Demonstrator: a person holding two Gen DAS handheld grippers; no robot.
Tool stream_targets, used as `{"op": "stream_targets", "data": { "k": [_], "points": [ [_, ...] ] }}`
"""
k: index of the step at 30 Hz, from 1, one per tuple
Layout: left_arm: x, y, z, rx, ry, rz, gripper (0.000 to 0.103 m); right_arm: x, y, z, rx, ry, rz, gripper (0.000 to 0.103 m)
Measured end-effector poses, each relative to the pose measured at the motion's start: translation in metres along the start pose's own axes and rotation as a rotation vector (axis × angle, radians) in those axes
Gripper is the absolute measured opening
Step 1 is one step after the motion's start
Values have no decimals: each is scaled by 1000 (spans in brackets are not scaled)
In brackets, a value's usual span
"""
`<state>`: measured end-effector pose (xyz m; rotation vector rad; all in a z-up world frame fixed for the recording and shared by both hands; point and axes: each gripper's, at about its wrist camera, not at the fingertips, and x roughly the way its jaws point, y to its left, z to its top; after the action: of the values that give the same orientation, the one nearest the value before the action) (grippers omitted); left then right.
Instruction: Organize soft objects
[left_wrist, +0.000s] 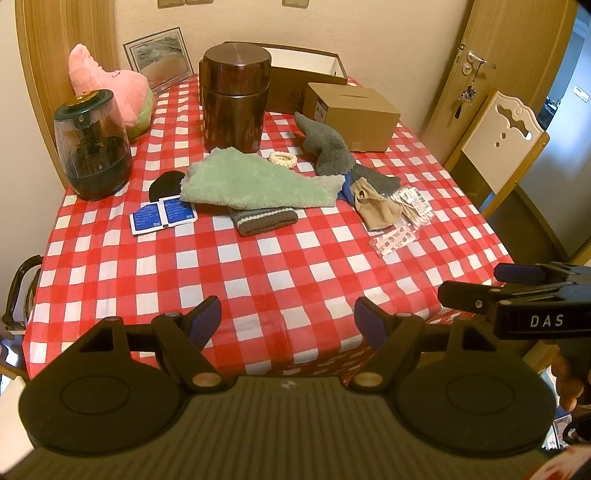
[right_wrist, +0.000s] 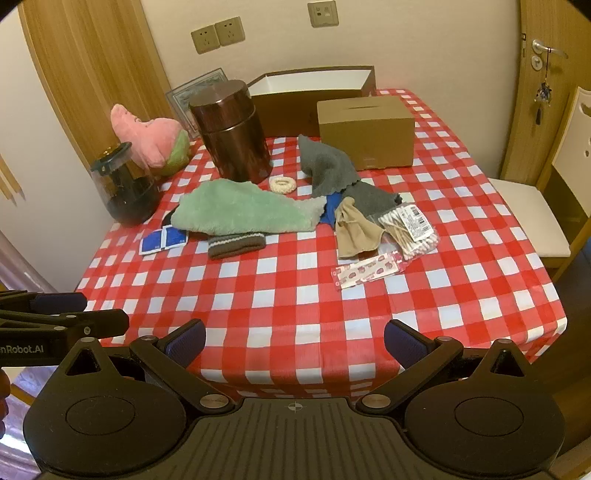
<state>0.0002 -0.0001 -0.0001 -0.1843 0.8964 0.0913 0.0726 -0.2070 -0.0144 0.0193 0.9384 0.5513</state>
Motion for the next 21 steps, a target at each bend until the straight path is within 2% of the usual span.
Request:
{"op": "stream_targets", "data": {
  "k": [21],
  "points": [
    [1, 5, 3, -3, 0, 1, 77, 1, 2, 0, -4, 1, 4, 102]
  ]
}}
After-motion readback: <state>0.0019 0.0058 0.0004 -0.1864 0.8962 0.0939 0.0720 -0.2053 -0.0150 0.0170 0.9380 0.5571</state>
